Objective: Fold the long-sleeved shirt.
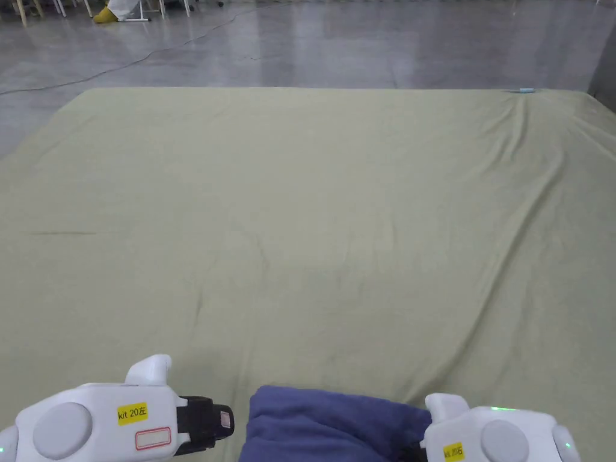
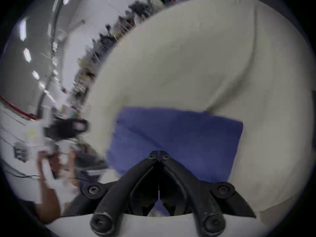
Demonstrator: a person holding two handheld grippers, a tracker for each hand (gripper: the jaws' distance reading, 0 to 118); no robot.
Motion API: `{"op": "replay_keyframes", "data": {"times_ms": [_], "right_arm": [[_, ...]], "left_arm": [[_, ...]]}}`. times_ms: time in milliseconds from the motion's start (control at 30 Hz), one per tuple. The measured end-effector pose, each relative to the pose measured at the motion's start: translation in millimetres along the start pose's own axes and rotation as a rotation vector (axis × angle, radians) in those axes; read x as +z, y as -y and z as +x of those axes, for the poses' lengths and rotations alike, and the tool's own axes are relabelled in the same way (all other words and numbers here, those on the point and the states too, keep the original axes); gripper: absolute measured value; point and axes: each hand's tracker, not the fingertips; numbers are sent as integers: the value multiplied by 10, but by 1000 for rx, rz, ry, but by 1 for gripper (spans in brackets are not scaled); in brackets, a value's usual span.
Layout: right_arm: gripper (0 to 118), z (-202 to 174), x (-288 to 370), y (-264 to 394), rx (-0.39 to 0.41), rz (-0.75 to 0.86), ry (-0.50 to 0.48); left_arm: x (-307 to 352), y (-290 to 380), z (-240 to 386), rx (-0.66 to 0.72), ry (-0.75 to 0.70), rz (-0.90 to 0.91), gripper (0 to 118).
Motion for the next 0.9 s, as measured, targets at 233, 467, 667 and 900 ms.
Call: {"op": "replay_keyframes", "data": {"times_ms": [233, 467, 667, 900], "right_arm": [[0, 282, 83, -5, -43, 31, -162], [0, 491, 32, -6, -122, 19, -270], [0, 570, -15, -8, -165, 10, -328], [0, 495, 50, 29, -166, 29, -319]], "left_arm": [[-358, 9, -47, -14, 79, -69, 0], [-1104, 82, -416, 180, 351, -184, 115], [-1194, 19, -385, 120, 425, -223, 116], [-1368, 123, -230, 125, 413, -319, 10]]}}
